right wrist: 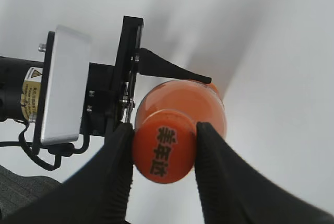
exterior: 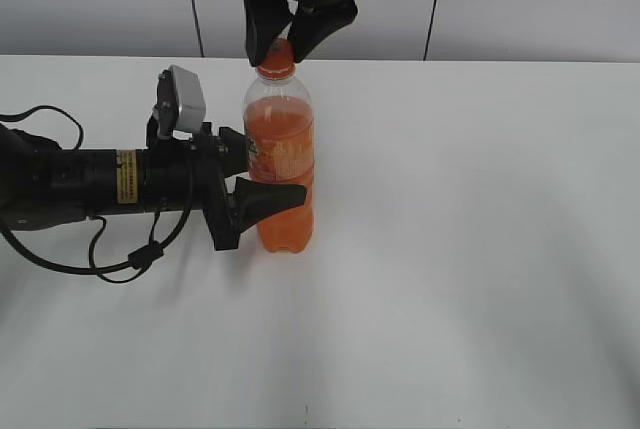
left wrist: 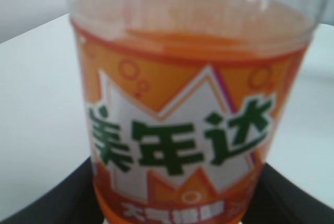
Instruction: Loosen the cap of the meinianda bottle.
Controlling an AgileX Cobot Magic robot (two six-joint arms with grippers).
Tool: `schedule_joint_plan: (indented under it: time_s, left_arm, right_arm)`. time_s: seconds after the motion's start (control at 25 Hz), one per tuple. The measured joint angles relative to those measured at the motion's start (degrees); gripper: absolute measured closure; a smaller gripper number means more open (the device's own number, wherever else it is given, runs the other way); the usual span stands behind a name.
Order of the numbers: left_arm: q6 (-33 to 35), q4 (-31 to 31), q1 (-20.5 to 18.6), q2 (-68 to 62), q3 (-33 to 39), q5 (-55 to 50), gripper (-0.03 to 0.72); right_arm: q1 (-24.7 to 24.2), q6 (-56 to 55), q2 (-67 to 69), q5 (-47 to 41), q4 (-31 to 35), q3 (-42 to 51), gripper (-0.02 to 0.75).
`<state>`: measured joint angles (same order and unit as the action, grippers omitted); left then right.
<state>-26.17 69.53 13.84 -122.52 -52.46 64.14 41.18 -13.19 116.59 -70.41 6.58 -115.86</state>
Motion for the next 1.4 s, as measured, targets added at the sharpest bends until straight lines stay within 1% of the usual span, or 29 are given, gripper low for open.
schedule_joint_plan:
  time_s: [0.12,0.24,0.32,0.56,0.68,0.84,1.0,1.2,1.24,1.32,1.4]
  left_arm:
    - [-0.18,-0.04,0.0,0.0,0.0,-0.05,0.26]
    - [-0.19,-0.07,0.0,0.0,0.0,-0.05,0.26]
    - [-0.24,-0.07,0.0,0.0,0.0,-0.05,0.26]
    - [-0.24,0.03,-0.05,0.0,0.0,0.0,0.26]
    - [-0.24,0.03,-0.05,0.0,0.0,0.0,0.26]
    - [-0.24,0.24,0.0,0.0,0.0,-0.1,0.26]
    - [-0.18,0.3,0.0,0.0,-0.01,-0.1,0.26]
    - [-0.18,0.37,0.0,0.0,-0.11,-0.16,0.26]
    - [-0.24,0.37,0.0,0.0,-0.11,-0.16,0.26]
    - [-0.36,0.37,0.0,0.0,-0.11,-0.19,0.26]
    - [-0.36,0.55,0.0,0.0,-0.17,-0.17,0.261]
  right_arm:
    - [0.0,2.02,0.17,0.26,0.0,0.0,0.466]
    - [0.0,8.54,0.17,0.34,0.0,0.0,0.466]
    - [0.0,16.37,0.17,0.34,0.05,0.0,0.466]
    - [0.0,48.15,0.26,0.34,-0.01,0.0,0.466]
    - [0.0,61.91,0.26,0.28,-0.84,0.0,0.466]
    - [0.14,73.89,0.26,0.0,-2.23,-0.06,0.466]
    - [0.19,76.83,0.26,-0.1,-2.41,-0.06,0.466]
    - [0.19,76.92,0.26,-0.1,-2.51,-0.1,0.462]
    - [0.19,76.29,0.26,-0.1,-2.63,-0.1,0.446]
    - [0.25,75.01,0.26,0.37,-3.56,-0.1,0.386]
    - [0.25,73.86,0.14,0.6,-4.31,-0.1,0.287]
